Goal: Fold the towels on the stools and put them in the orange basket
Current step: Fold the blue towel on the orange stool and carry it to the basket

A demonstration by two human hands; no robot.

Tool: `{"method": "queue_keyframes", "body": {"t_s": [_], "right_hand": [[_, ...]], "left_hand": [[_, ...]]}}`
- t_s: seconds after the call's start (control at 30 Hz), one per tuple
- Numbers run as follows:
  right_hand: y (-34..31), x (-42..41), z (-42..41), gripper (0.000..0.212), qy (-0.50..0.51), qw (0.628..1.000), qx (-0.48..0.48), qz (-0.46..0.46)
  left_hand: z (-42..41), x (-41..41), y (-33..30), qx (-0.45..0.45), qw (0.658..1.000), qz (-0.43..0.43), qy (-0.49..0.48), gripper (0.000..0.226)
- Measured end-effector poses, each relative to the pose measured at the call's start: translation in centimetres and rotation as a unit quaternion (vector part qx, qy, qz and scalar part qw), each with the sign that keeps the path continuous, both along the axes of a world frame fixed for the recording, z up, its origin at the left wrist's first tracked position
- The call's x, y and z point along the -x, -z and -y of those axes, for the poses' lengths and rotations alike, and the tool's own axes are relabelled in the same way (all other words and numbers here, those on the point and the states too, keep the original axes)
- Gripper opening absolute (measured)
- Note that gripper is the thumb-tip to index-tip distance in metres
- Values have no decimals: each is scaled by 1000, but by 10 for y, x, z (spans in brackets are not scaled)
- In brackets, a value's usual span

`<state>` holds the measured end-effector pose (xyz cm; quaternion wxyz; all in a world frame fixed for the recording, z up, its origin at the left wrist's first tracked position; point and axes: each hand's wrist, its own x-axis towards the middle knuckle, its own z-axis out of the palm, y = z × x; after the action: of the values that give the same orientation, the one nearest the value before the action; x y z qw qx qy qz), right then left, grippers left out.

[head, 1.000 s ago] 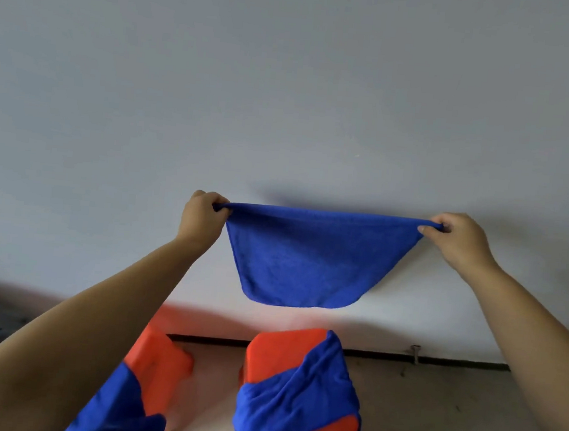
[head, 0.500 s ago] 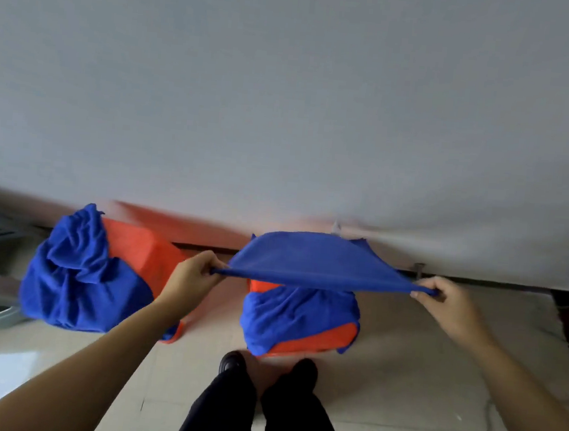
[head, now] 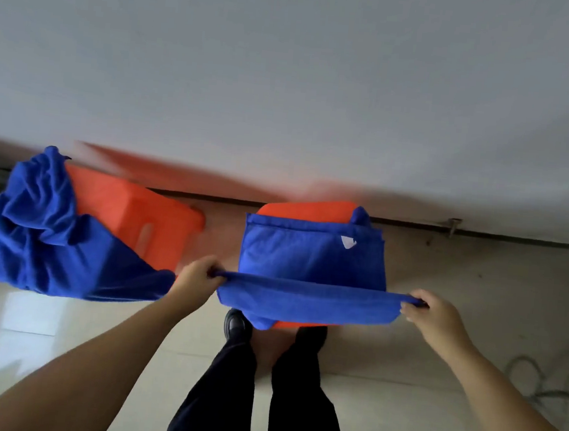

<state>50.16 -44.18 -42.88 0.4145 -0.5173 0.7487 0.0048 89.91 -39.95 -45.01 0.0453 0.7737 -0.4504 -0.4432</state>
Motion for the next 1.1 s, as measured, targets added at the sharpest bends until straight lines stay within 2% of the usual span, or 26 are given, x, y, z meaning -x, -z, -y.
{"method": "queue_keyframes", "body": {"t_s": [0.07, 0.13, 0.23, 0.47, 0.57, 0.63, 0.77, 0.83, 0.97, 1.1], "right_hand": [[15, -5, 37, 5, 31, 999, 19, 25], [38, -11, 74, 7, 57, 997, 37, 40], [76, -18, 113, 6, 72, 996, 46, 27], [151, -17, 114, 20, 126, 992, 12, 13], [149, -21, 90, 33, 157, 985, -41, 57], [148, -17, 71, 48, 175, 978, -84, 80], [137, -12, 58, 53, 216, 964, -116, 101], [132, -11, 59, 46, 212, 961, -124, 126], [114, -21, 65, 15, 222, 953, -92, 184], [82, -37, 72, 18, 200, 963, 8, 181]], "left_hand": [[36, -4, 12, 23, 1000, -3, -9, 24], [71, -4, 30, 44, 998, -13, -34, 12], [108, -2, 60, 51, 993, -26, -101, 8], [113, 13, 132, 20, 965, -38, -257, 12], [92, 24, 139, -67, 944, -100, -307, 27], [72, 30, 134, -112, 935, -130, -311, 34], [47, 31, 124, -71, 944, -114, -300, 32], [44, 29, 118, -35, 950, -100, -295, 29], [47, 32, 99, 24, 977, -36, -211, 29], [50, 39, 81, 68, 974, -27, -215, 27]]}}
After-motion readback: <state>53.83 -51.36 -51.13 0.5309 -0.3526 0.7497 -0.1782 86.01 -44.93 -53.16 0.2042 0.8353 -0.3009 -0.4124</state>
